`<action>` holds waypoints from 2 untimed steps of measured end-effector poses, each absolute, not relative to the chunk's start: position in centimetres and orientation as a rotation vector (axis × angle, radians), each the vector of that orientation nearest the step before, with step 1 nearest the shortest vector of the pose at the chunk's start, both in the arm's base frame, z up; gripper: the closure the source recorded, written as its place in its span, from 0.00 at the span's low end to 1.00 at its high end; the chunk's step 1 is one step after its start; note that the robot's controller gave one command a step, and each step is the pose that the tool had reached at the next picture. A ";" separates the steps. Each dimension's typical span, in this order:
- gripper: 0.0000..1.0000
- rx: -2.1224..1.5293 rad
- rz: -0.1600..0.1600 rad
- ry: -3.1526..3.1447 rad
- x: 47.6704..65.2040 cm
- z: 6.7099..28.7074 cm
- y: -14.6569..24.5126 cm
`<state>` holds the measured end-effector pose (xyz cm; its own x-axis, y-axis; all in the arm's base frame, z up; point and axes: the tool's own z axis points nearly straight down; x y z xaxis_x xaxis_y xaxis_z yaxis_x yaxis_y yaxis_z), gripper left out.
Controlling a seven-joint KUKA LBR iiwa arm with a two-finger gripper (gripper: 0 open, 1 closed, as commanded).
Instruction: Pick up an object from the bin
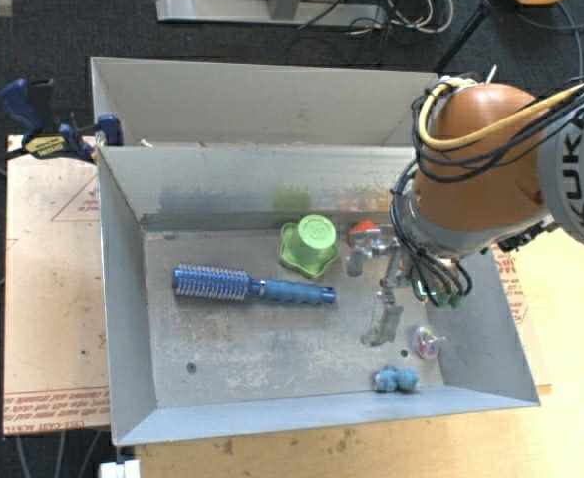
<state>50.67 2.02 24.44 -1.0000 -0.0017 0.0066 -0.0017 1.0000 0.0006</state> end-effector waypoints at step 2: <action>0.00 0.076 -0.003 -3.146 59.2 10.1 4.8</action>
Offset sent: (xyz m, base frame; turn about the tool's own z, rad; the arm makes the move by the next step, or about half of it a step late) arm 0.0817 0.0219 -0.1744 -0.1860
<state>59.19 4.85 10.09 -0.9988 -0.0481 -0.0054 -0.0481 0.9988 0.0018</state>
